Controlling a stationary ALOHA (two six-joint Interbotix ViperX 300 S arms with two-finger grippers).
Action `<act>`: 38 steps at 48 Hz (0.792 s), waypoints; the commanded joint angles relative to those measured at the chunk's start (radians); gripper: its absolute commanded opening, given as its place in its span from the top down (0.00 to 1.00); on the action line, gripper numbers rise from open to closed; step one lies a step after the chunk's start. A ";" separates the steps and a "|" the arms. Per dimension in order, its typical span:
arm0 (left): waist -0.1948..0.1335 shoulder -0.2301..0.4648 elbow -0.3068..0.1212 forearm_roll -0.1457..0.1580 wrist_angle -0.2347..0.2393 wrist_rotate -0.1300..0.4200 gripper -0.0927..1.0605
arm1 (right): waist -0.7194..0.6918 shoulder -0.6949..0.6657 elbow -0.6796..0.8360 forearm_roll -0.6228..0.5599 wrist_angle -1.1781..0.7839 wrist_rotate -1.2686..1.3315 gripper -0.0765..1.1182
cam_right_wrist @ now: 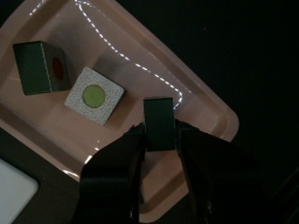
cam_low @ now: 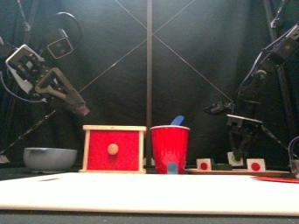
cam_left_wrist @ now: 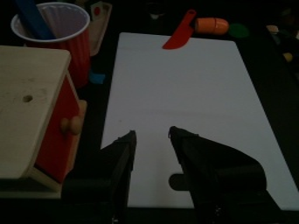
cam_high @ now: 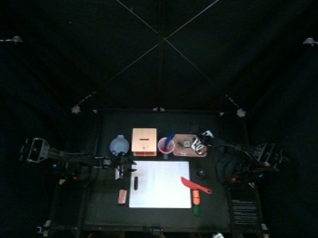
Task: Place sushi on board then cut the sushi with the knife then place the pieces on the plate
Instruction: Place the 4 sushi pieces on the plate
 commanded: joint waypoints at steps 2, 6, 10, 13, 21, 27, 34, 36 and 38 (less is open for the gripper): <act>0.002 -0.002 -0.011 -0.002 -0.005 0.002 0.26 | -0.006 0.003 -0.005 0.020 -0.032 0.002 0.33; 0.002 -0.002 -0.011 -0.002 -0.005 0.000 0.26 | -0.006 0.006 -0.005 0.020 -0.034 0.002 0.28; 0.002 0.000 -0.011 -0.002 -0.003 0.000 0.26 | -0.006 0.006 -0.008 0.021 -0.029 0.002 0.26; 0.002 0.000 -0.011 -0.002 -0.005 0.000 0.26 | -0.006 -0.006 -0.008 0.018 -0.023 0.002 0.25; 0.002 0.000 -0.005 -0.002 -0.002 0.000 0.26 | 0.017 -0.066 -0.011 0.017 0.000 -0.002 0.25; 0.002 -0.002 0.003 -0.002 0.006 -0.002 0.26 | 0.086 -0.118 -0.008 0.015 0.005 -0.002 0.25; 0.002 -0.002 0.012 -0.009 0.014 -0.005 0.26 | 0.173 -0.172 -0.008 0.012 -0.012 0.000 0.25; 0.002 -0.002 0.014 -0.014 0.014 -0.005 0.26 | 0.192 -0.181 -0.008 0.012 -0.020 0.002 0.25; 0.003 -0.002 0.014 -0.023 0.014 -0.005 0.26 | 0.209 -0.187 -0.006 0.012 -0.029 0.002 0.25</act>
